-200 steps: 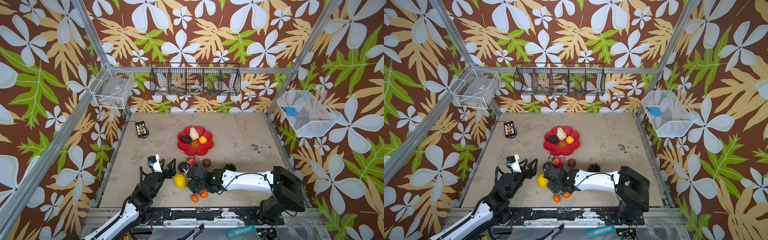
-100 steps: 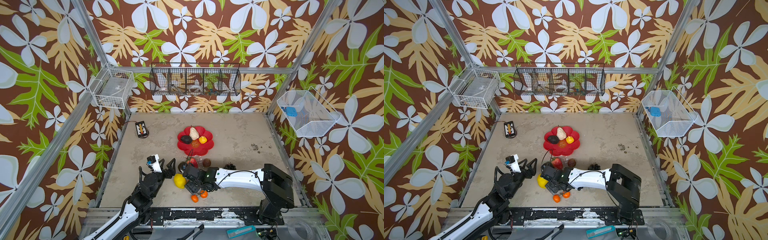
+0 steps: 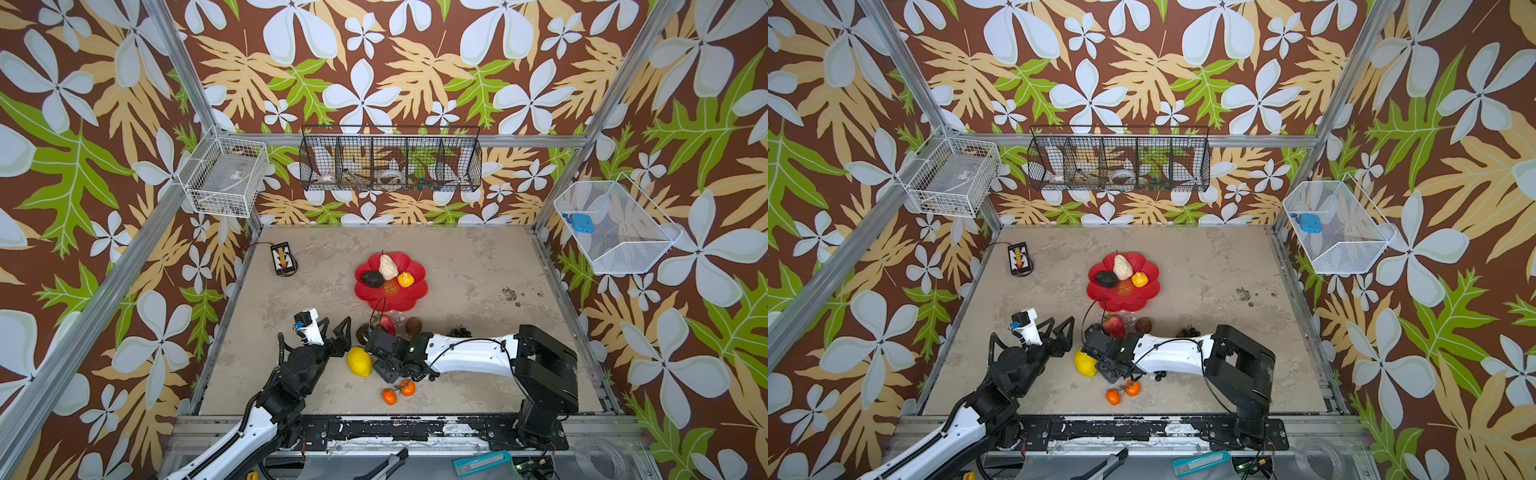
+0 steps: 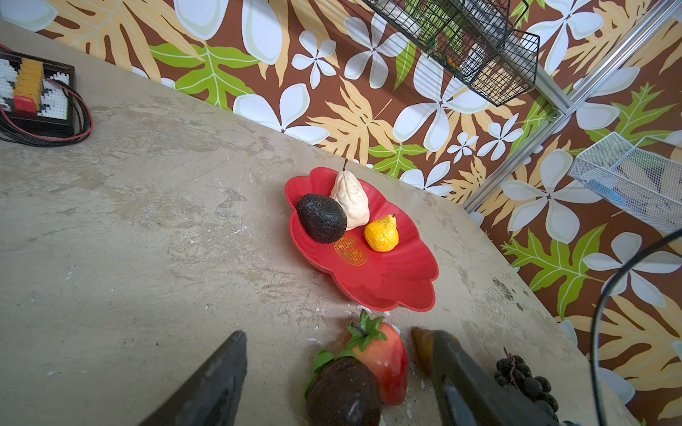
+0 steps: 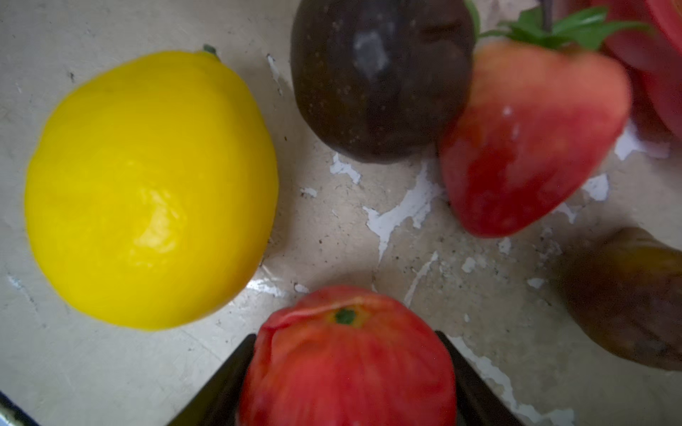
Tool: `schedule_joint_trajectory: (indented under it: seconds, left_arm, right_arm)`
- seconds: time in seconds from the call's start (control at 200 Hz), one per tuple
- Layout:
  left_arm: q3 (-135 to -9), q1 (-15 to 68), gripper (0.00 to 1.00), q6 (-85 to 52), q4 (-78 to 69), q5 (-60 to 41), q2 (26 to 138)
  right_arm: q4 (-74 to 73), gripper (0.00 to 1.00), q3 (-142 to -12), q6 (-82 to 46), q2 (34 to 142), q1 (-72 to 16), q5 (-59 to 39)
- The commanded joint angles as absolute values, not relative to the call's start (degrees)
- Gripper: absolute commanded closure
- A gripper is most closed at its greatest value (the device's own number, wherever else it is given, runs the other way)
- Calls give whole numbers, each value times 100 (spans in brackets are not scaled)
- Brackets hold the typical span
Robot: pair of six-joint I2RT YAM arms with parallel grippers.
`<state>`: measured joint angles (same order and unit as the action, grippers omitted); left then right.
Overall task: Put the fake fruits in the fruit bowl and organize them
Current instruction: 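Carry the apple toward the left gripper while the left arm reaches for it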
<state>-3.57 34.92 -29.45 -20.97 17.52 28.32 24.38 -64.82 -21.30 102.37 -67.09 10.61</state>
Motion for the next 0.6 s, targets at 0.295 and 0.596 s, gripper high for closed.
schedule_joint_trajectory:
  seconds: [0.295, 0.596]
  left_arm:
    - [-392, 3480, 14, -2836, -2381, 1650, 3146]
    - [-420, 3480, 21, -3326, -3571, -17, 4188]
  right_arm:
    - [1854, 39, -5930, -3059, 8685, -6145, 865]
    - [325, 41, -4943, -4673, 6966, -5002, 159]
